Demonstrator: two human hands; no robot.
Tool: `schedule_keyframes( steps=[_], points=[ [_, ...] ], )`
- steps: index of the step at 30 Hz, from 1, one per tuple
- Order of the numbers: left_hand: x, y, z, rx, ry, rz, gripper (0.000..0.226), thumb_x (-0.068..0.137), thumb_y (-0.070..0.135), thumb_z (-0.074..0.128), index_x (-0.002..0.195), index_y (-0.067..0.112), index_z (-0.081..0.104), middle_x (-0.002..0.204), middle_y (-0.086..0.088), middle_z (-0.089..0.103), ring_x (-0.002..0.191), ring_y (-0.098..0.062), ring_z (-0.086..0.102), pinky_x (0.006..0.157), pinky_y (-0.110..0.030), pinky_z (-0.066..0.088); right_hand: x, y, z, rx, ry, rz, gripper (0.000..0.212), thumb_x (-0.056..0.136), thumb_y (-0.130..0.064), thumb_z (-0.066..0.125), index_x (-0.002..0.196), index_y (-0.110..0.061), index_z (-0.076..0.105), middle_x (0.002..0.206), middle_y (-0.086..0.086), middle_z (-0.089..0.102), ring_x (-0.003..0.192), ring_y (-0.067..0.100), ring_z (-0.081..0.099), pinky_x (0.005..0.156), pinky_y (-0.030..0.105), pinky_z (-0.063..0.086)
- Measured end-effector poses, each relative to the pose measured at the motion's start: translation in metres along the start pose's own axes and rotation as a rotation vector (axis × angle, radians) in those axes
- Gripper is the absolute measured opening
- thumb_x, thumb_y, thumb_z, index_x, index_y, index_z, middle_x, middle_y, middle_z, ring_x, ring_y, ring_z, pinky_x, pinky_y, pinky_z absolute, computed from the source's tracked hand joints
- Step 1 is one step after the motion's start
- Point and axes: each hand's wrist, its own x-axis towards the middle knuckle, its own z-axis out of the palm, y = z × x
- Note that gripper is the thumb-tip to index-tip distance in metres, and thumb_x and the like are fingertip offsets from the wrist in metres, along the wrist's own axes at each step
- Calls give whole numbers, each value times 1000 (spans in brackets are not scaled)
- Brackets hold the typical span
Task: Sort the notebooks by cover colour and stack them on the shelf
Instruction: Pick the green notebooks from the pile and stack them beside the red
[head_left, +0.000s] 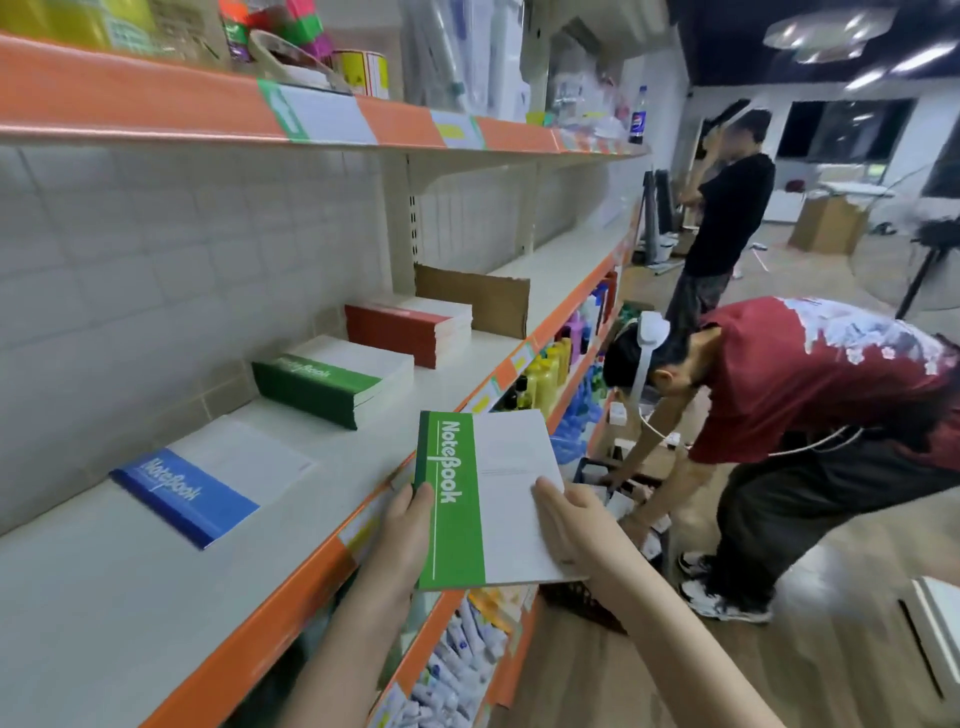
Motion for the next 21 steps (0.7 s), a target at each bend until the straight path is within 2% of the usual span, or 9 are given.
schedule_keyframes(
  steps=[2,3,7,11,14,15,17,19,21],
  points=[
    [23,10,7,-16,55,1,25,101,24,39,93,20,62,82,-1,69,71,-17,66,55,-25,50,28,-12,-2,24,-42,-2,28,98,-37,42,91,-15,58,88,0,65,77,13,61,56,21,44],
    [34,15,9,-34,77,-3,25,101,25,39,93,18,61,82,-2,69,69,-18,65,52,-24,49,42,-19,-3,31,-67,7,30,98,-39,42,96,-14,58,95,2,65,82,16,62,55,22,44],
    [71,33,16,-76,134,6,26,101,27,38,93,18,61,78,-1,70,66,-15,66,48,-21,46,90,-43,-4,-41,-117,3,28,97,-48,39,88,-23,49,89,-4,59,75,9,57,42,16,38],
    [100,50,15,-90,217,33,27,102,27,38,85,22,58,80,-2,67,68,-17,65,54,-24,49,129,-62,5,-23,-196,-66,35,96,-45,41,98,-14,55,91,4,57,77,16,56,58,24,44],
    [113,59,9,-107,292,33,27,102,29,35,92,23,60,84,0,68,68,-12,66,50,-21,48,152,-72,17,25,-280,-56,29,96,-45,42,95,-18,55,97,6,63,88,22,63,70,32,51],
    [116,60,7,-110,313,24,28,103,30,34,101,21,60,93,-1,69,76,-12,67,55,-23,51,159,-77,22,34,-309,-66,28,96,-44,42,93,-19,54,94,4,63,85,20,62,68,31,51],
    [124,62,0,-112,369,12,31,103,32,33,114,17,59,117,-8,64,97,-21,64,76,-31,53,172,-84,33,29,-359,-104,26,97,-41,43,88,-20,53,90,1,62,80,18,60,64,28,47],
    [130,63,-6,-116,428,13,31,103,31,34,110,16,60,120,-11,63,101,-24,62,84,-33,50,186,-89,42,-8,-405,-140,24,98,-39,43,87,-20,53,92,3,62,84,19,59,68,29,45],
    [136,63,-13,-109,509,9,33,102,30,36,119,12,58,121,-8,62,107,-23,60,92,-34,46,203,-95,51,-13,-460,-157,24,98,-38,43,89,-19,55,94,3,63,87,20,60,67,25,46]
  ],
)
